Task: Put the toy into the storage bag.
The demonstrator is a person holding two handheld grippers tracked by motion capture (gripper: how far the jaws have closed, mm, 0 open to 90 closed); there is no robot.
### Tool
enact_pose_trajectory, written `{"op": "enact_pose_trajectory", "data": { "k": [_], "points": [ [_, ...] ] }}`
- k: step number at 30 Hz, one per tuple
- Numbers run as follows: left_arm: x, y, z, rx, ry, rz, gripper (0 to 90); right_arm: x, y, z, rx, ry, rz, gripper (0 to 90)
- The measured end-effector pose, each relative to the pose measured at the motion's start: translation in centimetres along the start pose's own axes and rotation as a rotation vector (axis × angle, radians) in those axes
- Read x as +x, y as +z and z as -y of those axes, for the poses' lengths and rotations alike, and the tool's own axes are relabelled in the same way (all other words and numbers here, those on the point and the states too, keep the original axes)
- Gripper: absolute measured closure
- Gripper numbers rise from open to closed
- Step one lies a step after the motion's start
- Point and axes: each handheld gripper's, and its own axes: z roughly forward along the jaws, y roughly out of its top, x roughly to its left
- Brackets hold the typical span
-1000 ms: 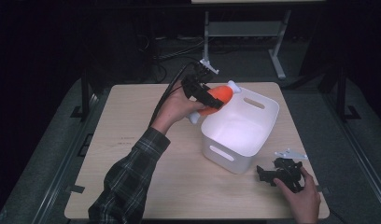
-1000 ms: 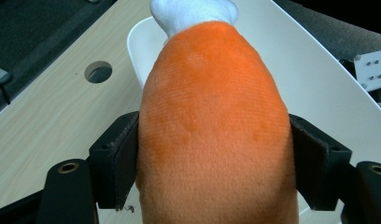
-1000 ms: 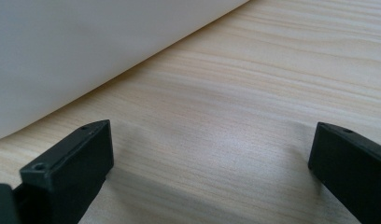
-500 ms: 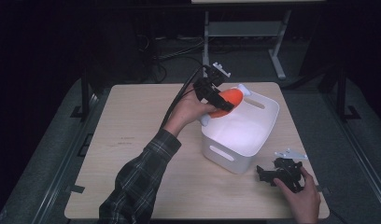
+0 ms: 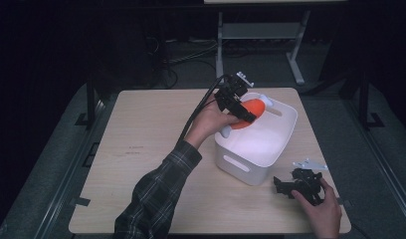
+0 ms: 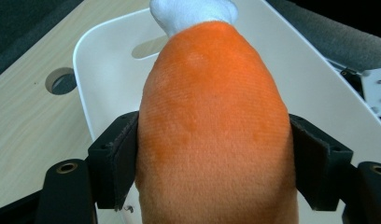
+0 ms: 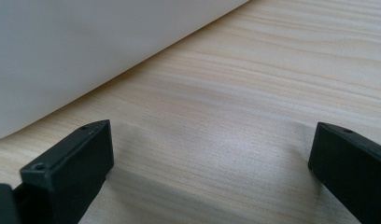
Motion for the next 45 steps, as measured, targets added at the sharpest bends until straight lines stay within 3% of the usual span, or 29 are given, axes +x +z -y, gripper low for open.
{"op": "enact_pose_trajectory", "data": {
  "k": [18, 34, 45],
  "points": [
    [0.3, 1.9, 0.9, 0.009, -0.030, -0.014, 23.1, 0.0, 0.0, 0.0, 0.000, 0.000, -0.001, 0.0],
    [0.3, 1.9, 0.9, 0.002, -0.022, -0.055, 14.2, 0.0, 0.0, 0.0, 0.000, 0.001, 0.000, 0.0],
    [0.5, 1.1, 1.5, -0.009, -0.026, -0.058, 14.3, 0.0, 0.0, 0.0, 0.000, 0.001, -0.001, 0.0]
  ]
}}
